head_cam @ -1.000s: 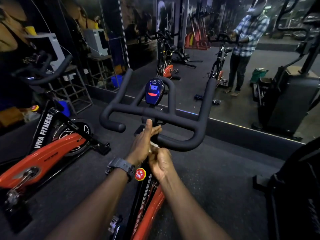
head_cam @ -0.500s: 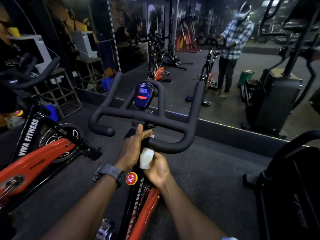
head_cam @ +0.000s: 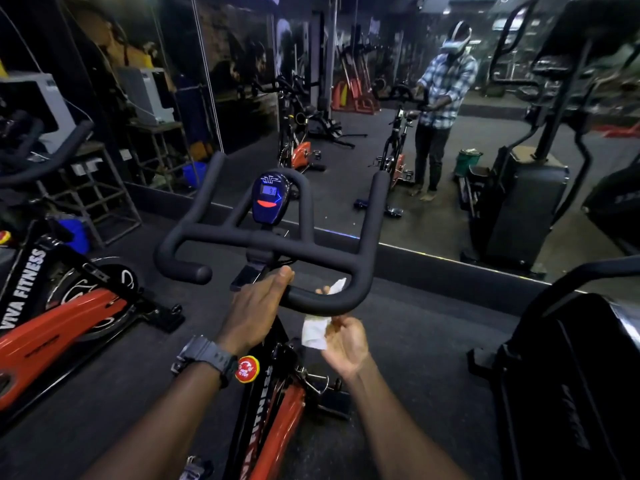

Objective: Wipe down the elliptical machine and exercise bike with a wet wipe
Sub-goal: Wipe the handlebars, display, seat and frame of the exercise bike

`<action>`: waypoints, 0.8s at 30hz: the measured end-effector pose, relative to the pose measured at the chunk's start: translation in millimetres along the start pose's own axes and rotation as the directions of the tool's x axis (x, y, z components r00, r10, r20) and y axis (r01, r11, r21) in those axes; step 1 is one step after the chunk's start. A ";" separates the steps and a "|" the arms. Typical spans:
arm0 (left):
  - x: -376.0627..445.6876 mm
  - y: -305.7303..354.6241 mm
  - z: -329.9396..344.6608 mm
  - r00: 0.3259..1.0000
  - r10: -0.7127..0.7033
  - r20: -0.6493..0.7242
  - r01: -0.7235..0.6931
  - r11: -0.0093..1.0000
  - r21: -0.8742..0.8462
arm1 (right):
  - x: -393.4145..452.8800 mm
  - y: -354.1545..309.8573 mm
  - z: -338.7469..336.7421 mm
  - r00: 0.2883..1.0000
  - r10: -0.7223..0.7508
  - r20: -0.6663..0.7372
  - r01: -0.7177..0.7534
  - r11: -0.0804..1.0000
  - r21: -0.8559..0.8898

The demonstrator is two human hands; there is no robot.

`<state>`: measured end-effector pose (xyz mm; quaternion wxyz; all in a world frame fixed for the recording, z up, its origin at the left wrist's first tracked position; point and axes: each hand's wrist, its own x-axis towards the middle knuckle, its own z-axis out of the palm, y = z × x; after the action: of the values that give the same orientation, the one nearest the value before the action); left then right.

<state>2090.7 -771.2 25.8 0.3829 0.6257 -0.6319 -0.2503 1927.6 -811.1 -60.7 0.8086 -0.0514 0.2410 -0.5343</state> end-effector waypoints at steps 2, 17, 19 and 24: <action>-1.0 2.8 -1.3 1.000 0.000 0.018 -0.001 0.999 0.041 | 0.0 -15.8 -6.5 0.999 -0.045 -0.023 0.041 0.990 -0.136; 8.4 0.9 11.8 0.998 0.014 0.059 -0.021 0.994 0.111 | -4.0 -71.2 5.7 0.594 -0.787 0.168 0.564 0.259 -0.784; 12.2 -1.6 20.5 0.992 0.069 0.103 -0.096 0.953 0.288 | -14.3 -72.4 -0.8 0.512 -0.690 0.511 0.559 -0.184 -0.809; 17.4 18.3 44.3 0.952 0.135 0.273 -0.293 0.651 0.701 | 2.6 -113.5 22.9 0.492 -0.336 0.803 0.450 -0.692 -0.565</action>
<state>2045.9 -793.8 17.5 0.0625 0.6189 -0.7829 0.0111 1843.3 -865.5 -2.8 0.0170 -0.7839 0.4500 -0.4274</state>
